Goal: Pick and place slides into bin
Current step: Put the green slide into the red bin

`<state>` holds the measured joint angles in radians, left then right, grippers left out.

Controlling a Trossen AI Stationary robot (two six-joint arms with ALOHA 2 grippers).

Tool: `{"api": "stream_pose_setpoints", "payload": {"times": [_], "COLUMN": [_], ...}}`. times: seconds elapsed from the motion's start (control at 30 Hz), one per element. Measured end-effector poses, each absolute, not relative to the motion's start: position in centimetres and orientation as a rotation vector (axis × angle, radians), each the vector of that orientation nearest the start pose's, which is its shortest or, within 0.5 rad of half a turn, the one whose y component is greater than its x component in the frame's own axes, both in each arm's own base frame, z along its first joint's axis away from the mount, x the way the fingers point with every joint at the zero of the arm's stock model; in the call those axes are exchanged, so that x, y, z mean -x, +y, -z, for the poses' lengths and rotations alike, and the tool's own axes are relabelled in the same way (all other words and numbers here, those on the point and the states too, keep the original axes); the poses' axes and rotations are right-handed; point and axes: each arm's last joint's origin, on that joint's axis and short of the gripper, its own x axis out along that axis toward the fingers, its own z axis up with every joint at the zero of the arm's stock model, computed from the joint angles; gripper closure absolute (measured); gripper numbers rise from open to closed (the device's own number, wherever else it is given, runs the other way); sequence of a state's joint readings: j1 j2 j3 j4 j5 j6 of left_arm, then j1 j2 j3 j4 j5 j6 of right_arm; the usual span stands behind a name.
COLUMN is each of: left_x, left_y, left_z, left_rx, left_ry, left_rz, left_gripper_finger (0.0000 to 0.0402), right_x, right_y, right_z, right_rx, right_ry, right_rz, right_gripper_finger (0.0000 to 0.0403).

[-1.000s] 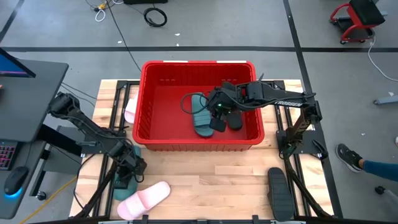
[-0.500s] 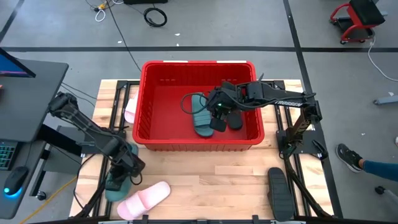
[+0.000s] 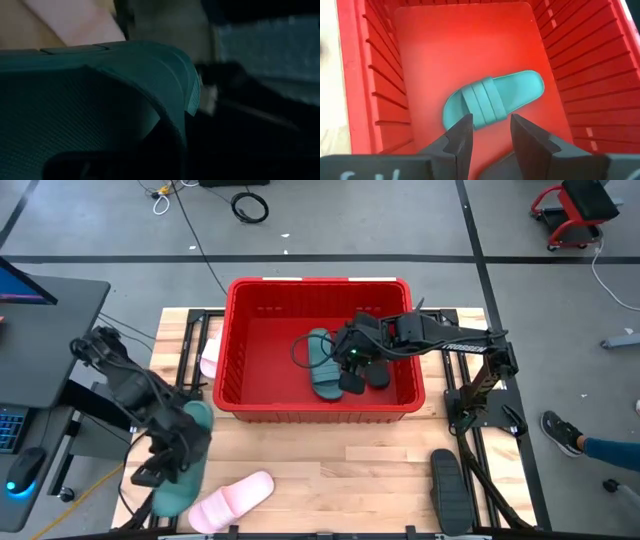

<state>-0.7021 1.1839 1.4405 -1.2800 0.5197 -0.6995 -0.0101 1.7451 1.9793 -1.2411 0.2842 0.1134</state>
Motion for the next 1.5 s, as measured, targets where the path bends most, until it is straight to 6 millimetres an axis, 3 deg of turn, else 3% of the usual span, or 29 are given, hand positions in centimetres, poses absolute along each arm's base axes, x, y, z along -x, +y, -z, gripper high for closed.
{"api": "stream_pose_setpoints", "payload": {"times": [0.27, 0.4, 0.57, 0.73, 0.93, 1.1, 1.27, 1.5], "left_x": [-13.1, -13.1, -13.1, -12.5, -12.6, -13.4, -15.9, -19.5], "left_y": [-11.8, -10.5, -8.0, -5.1, -1.5, -0.4, -0.4, -0.9], "left_z": [-42.5, -43.3, -44.0, -44.8, -47.8, -50.1, -51.5, -52.9], "left_rx": [0.333, 0.247, 0.216, 0.158, 0.183, 0.322, 0.413, 0.401], "left_ry": [1.154, 1.031, 0.93, 0.804, 0.424, 0.2, 0.078, -0.067], "left_rz": [0.5, 0.455, 0.4, 0.338, 0.224, 0.284, 0.422, 0.671], "left_gripper_finger": [0.039, 0.039, 0.0383, 0.039, 0.038, 0.039, 0.0388, 0.039], "right_x": [-32.9, -33.3, -33.7, -34.2, -35.5, -36.0, -36.2, -36.4], "right_y": [0.7, 2.6, 3.8, 3.8, 2.9, 2.2, 1.8, 1.8], "right_z": [-42.0, -43.2, -43.9, -44.6, -46.2, -47.0, -48.0, -49.0], "right_rx": [0.236, 0.367, 0.396, 0.366, 0.404, 0.564, 0.754, 0.864], "right_ry": [0.866, 0.739, 0.649, 0.569, 0.387, 0.312, 0.223, 0.099], "right_rz": [0.385, 0.342, 0.311, 0.32, 0.281, 0.231, 0.189, 0.133], "right_gripper_finger": [0.0268, 0.0274, 0.0269, 0.0241, 0.0175, 0.0094, 0.0014, 0.0018]}}
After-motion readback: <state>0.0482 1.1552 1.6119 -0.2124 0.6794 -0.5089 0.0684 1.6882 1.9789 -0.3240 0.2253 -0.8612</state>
